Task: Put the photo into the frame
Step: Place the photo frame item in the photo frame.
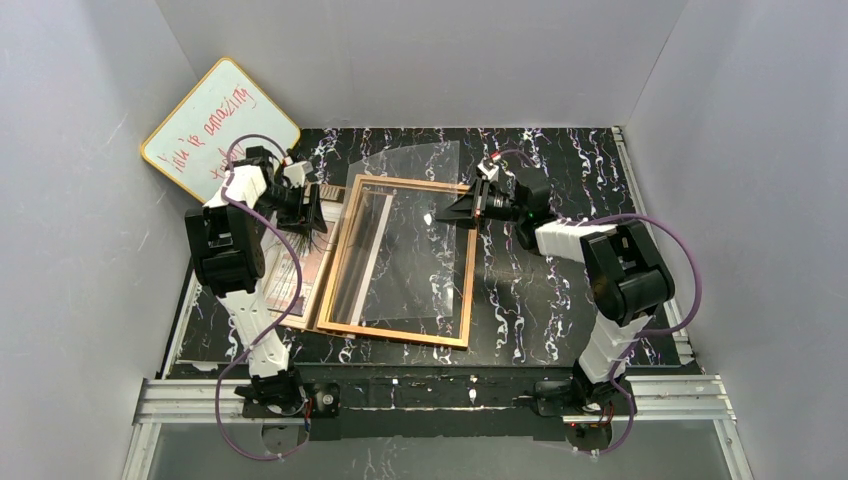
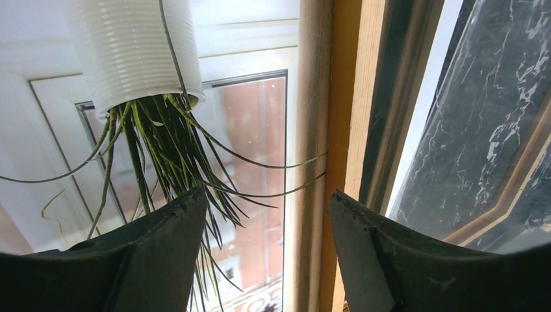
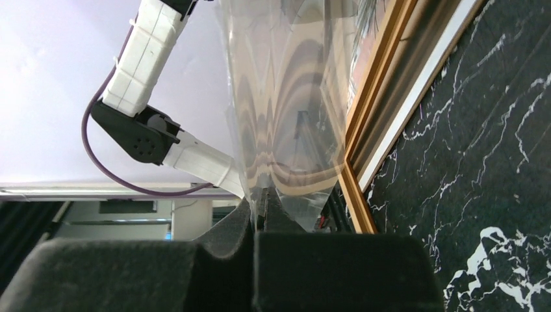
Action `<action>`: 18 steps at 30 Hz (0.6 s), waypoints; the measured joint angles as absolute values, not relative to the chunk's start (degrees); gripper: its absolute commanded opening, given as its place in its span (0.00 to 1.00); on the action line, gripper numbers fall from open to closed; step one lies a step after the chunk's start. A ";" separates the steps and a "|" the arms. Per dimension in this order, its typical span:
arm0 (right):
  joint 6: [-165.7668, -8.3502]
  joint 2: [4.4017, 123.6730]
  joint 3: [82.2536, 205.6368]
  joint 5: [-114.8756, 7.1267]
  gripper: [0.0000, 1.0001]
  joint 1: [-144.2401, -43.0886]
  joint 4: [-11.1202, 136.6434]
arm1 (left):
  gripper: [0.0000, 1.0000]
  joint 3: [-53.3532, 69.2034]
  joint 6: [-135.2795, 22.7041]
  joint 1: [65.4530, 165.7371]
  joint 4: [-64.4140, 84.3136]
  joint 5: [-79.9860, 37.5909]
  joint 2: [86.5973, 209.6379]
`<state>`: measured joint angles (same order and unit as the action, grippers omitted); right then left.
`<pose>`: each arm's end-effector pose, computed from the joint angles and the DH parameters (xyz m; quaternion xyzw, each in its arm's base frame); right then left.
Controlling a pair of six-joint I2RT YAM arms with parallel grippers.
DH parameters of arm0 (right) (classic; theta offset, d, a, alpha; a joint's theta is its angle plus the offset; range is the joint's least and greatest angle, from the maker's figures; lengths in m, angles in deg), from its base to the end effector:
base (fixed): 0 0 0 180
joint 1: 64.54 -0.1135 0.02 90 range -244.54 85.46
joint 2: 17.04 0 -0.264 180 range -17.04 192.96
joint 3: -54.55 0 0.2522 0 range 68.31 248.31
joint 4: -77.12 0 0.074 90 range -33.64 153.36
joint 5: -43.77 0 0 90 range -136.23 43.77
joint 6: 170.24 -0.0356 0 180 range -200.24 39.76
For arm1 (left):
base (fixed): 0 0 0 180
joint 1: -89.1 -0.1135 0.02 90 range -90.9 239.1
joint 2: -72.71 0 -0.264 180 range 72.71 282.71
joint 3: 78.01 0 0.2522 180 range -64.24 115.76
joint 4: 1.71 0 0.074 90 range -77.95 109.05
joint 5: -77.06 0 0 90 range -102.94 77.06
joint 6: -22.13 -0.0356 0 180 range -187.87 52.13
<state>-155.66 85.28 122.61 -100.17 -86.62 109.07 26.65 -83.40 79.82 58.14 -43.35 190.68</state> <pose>0.3410 0.1694 0.2256 0.0078 0.7154 0.6798 0.1611 0.4170 0.0499 0.1884 0.0904 0.9511 -0.2230 0.1937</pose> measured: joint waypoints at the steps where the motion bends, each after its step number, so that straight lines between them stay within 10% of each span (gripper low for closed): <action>1: -156.78 85.59 121.57 -100.12 0.01 -86.62 110.36 | 0.65 26.30 -83.53 79.82 57.90 -43.33 190.62; 18: -161.34 87.03 118.44 -97.94 0.01 -86.84 117.07 | 0.52 20.57 -86.17 79.80 56.83 -42.93 189.15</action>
